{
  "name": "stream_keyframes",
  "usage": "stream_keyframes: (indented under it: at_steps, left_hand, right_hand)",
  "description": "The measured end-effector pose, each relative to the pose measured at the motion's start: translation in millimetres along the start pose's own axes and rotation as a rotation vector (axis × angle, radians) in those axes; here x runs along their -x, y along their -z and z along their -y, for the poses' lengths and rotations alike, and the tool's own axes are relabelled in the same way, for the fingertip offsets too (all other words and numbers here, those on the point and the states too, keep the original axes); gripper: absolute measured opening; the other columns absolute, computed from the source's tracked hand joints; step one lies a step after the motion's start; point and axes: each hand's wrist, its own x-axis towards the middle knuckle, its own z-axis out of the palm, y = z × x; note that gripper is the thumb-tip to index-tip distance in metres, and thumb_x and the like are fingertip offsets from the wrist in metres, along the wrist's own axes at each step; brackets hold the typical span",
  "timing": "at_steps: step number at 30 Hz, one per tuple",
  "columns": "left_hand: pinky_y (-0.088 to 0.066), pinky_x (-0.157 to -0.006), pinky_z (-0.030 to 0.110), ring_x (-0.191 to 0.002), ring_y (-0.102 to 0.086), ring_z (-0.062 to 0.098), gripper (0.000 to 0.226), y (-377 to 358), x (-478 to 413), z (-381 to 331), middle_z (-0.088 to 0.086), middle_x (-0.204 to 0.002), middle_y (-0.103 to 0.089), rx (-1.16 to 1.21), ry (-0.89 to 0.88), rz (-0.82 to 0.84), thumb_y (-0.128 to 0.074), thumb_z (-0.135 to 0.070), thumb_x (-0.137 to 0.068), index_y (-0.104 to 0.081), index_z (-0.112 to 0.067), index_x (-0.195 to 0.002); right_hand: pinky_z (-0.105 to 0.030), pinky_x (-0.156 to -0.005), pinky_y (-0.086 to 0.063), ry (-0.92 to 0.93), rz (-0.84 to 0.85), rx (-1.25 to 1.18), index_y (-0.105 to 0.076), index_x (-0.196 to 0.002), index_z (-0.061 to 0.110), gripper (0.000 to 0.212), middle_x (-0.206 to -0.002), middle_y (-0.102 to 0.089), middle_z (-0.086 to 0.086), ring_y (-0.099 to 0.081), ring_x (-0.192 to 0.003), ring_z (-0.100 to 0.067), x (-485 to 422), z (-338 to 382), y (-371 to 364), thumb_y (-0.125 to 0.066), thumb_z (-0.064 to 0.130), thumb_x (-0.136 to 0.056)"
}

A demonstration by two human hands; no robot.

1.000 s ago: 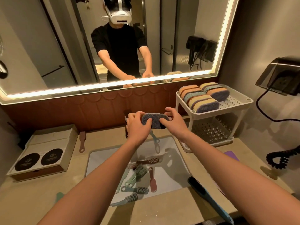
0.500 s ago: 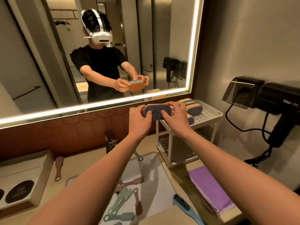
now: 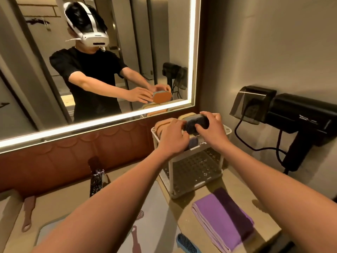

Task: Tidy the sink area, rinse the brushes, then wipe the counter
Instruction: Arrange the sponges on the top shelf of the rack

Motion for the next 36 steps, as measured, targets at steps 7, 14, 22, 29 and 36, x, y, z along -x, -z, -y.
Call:
stream_keyframes:
  at_steps: [7,14,22,29,36]
  left_hand:
    - [-0.024,-0.116,0.059,-0.126,-0.051,0.024,0.046,-20.5,-31.1,-9.3,0.002,-0.138,-0.057,-0.099,0.000,0.095,-0.048,-0.032,-0.093,-0.055,-0.021,-0.137]
    - [-0.014,-0.116,0.063,-0.127,-0.047,0.025,0.044,-38.4,-35.3,-7.0,0.002,-0.133,-0.055,-0.169,0.066,0.197,-0.048,-0.037,-0.094,-0.056,-0.022,-0.135]
    - [-0.018,-0.112,0.059,-0.124,-0.044,0.024,0.045,-46.6,-26.9,0.9,0.004,-0.131,-0.050,-0.266,0.019,0.200,-0.044,-0.044,-0.096,-0.054,-0.022,-0.135]
    - [-0.024,-0.109,0.059,-0.129,-0.038,0.026,0.051,-51.5,-29.7,4.7,0.006,-0.139,-0.043,-0.451,-0.024,0.257,-0.039,-0.051,-0.095,-0.056,-0.022,-0.134]
    - [-0.020,-0.112,0.064,-0.132,-0.035,0.028,0.048,-46.0,-40.9,-2.3,0.005,-0.138,-0.045,-0.496,0.045,0.384,-0.040,-0.053,-0.094,-0.064,-0.021,-0.122]
  right_hand:
    - [-0.024,-0.097,-0.044,-0.041,-0.050,0.065,-0.048,-0.141,0.022,0.050,-0.141,-0.035,-0.006,-0.046,-0.117,-0.014,-22.3,-29.4,8.9,-0.067,0.023,-0.095]
    - [-0.028,-0.098,-0.047,-0.056,0.001,0.114,-0.049,-0.139,0.020,0.050,-0.138,-0.038,-0.007,-0.051,-0.121,-0.021,-29.9,-44.9,5.0,-0.068,0.023,-0.094]
    - [-0.030,-0.099,-0.045,-0.049,0.053,0.158,-0.049,-0.137,0.019,0.045,-0.140,-0.043,-0.008,-0.051,-0.124,-0.023,-27.7,-48.0,-4.0,-0.066,0.020,-0.095]
    - [-0.037,-0.107,-0.042,-0.026,0.157,0.305,-0.044,-0.143,0.016,0.049,-0.142,-0.042,-0.009,-0.047,-0.130,-0.026,-28.0,-51.0,-8.5,-0.061,0.020,-0.097]
    - [-0.045,-0.115,-0.037,-0.045,0.256,0.419,-0.031,-0.156,0.019,0.063,-0.153,-0.036,-0.008,-0.037,-0.138,-0.028,-27.0,-52.5,-6.0,-0.055,0.029,-0.098]
